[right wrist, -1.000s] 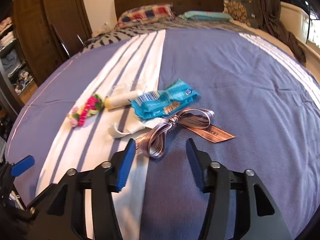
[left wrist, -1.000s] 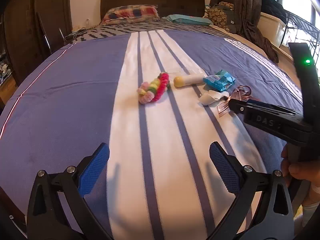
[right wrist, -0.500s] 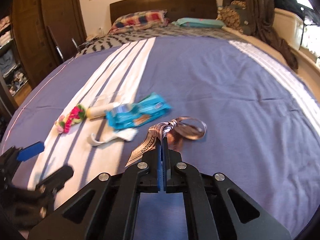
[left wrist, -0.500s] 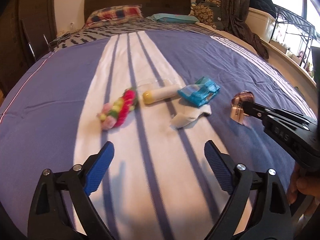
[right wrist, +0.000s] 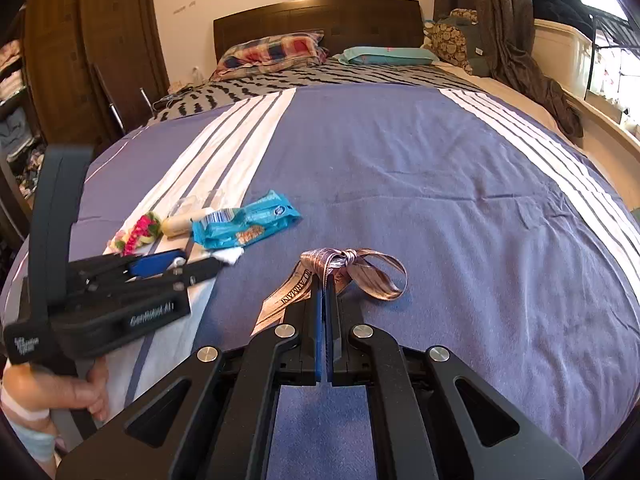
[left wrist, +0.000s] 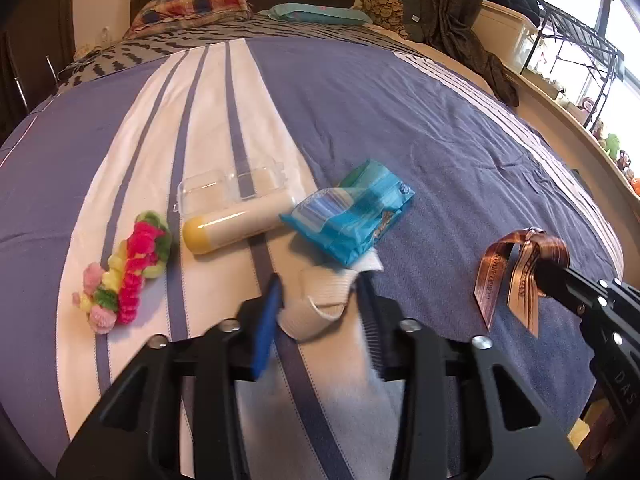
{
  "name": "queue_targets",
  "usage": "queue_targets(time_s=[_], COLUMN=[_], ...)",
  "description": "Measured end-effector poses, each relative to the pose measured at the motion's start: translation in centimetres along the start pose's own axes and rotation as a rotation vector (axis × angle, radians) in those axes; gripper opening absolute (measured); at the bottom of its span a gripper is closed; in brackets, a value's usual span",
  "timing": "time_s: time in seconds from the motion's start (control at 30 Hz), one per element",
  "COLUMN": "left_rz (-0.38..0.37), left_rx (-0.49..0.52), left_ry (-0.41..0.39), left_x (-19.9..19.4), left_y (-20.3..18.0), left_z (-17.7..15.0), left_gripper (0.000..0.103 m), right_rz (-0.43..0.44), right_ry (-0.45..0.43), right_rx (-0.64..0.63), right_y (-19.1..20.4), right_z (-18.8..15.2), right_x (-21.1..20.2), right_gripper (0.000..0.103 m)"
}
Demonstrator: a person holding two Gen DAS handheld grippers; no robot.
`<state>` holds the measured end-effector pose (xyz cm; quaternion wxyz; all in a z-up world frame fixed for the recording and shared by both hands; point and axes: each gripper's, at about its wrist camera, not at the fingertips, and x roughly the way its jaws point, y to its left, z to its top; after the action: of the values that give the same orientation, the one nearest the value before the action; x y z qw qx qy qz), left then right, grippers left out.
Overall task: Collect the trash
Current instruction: 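Grasp the brown ribbon with the right tool while the left tool grasps the white tape strip, then lower the ribbon and tape strip into the black bin and open both tools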
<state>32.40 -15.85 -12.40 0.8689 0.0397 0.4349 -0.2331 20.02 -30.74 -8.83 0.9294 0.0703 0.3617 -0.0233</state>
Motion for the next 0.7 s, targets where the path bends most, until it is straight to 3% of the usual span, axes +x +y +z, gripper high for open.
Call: queue_targets(time_s=[0.2,0.4,0.7], left_rz=[-0.006,0.017,0.061], left_rx=[-0.003,-0.016,-0.021], left_ry=[-0.006,-0.02,-0.172], left_x=[-1.2,-4.8,-14.7], left_y=[0.1,0.1,-0.2], left_z=[-1.0,-3.3,-5.1], left_gripper=[0.023,0.022,0.022], right_rz=[0.009,0.029,0.039], right_ry=[-0.02,-0.053,-0.141], right_rx=[0.0,-0.02,-0.054], right_y=[0.5,2.1,4.7], right_z=[-0.3,-0.6,-0.5], right_x=[-1.3,-4.1,-10.1], right_gripper=[0.002,0.002,0.002])
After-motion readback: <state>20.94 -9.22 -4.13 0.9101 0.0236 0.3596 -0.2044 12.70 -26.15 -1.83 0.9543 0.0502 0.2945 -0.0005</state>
